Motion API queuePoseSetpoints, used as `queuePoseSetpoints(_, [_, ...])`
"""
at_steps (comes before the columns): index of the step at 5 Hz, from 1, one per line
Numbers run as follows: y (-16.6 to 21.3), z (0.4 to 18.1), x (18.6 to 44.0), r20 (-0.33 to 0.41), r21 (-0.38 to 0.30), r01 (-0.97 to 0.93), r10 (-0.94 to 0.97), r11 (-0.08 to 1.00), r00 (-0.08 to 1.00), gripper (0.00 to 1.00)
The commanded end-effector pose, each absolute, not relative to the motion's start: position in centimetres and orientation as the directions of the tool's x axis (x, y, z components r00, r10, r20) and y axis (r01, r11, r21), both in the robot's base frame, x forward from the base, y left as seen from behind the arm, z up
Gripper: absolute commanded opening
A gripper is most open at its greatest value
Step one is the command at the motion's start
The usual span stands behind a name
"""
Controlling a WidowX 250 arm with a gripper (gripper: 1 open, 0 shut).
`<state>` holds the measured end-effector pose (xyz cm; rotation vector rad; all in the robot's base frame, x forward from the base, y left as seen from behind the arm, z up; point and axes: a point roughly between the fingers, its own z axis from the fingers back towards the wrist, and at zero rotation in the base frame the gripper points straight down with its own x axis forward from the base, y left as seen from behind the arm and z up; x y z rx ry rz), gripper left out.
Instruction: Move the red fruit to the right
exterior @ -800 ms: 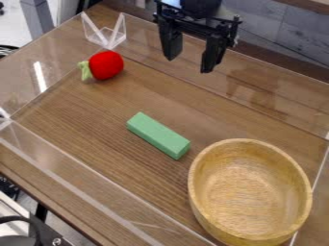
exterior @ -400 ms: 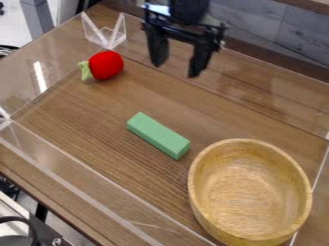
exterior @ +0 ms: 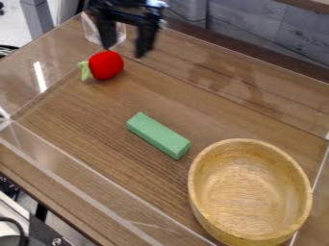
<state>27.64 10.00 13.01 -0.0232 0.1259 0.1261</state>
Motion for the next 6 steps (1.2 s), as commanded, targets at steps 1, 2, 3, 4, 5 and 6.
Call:
queuePoseSetpoints(1, [11.7,14.1,29.2,-0.07,0.002,-0.098,0.098,0.995,0.993,1.0])
queuePoseSetpoints(2, [12.1,13.6,29.9,-0.08,0.008,-0.088,0.088,0.996,0.993,1.0])
queuePoseSetpoints(3, [11.8,12.6,29.6,-0.094,0.009,-0.089,0.089,0.996,0.992,1.0])
queuePoseSetpoints(4, [11.4,11.7,29.3,-0.104,0.014,-0.088,0.089,0.996,0.991,1.0])
queuePoseSetpoints(5, [11.2,10.9,29.2,-0.104,0.013,-0.09,0.091,0.996,0.99,1.0])
queuePoseSetpoints(6, [11.9,11.2,29.2,-0.099,0.013,-0.109,0.11,0.994,0.989,1.0])
